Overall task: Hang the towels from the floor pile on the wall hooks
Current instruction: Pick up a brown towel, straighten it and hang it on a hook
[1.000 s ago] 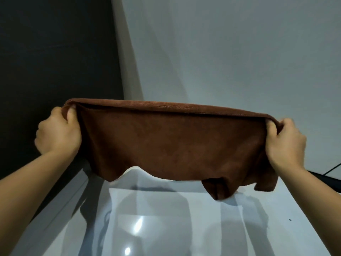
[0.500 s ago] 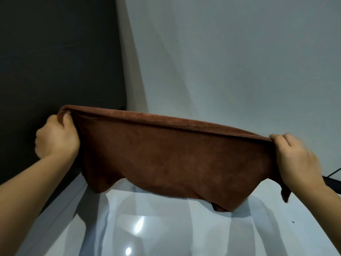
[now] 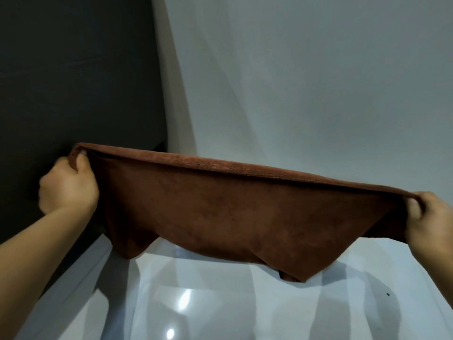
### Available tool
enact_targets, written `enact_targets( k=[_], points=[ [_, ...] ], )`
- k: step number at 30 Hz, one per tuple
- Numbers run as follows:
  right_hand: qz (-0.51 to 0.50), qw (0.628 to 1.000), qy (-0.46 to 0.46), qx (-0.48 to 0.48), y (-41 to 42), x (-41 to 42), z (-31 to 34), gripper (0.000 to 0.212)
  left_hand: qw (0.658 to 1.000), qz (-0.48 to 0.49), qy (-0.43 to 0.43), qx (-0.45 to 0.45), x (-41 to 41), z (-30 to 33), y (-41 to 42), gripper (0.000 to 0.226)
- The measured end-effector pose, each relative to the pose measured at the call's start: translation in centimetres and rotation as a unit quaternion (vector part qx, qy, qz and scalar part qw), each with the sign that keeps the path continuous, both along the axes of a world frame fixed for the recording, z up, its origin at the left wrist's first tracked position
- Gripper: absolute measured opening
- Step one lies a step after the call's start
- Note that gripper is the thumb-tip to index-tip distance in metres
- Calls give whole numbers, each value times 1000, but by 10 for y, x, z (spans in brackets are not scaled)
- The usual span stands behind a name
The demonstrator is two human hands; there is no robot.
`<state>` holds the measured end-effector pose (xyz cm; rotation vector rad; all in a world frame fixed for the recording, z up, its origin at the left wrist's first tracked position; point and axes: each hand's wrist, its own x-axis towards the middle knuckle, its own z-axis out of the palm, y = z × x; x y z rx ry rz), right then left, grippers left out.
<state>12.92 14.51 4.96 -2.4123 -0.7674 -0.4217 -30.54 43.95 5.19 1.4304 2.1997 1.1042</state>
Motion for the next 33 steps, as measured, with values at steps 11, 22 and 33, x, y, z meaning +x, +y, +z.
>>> enact_targets(
  k=[11,22,33],
  points=[
    [-73,976,192,68,-11,55,-22,89,1000,-17,2,-21,-2,5,-3,40],
    [62,785,608,103,64,-62,67,26,887,-101,-353,-279,44,26,-36,24],
    [264,703,638,172,122,-143,97,25,776,-308,-508,-211,112,68,-73,22]
  ],
)
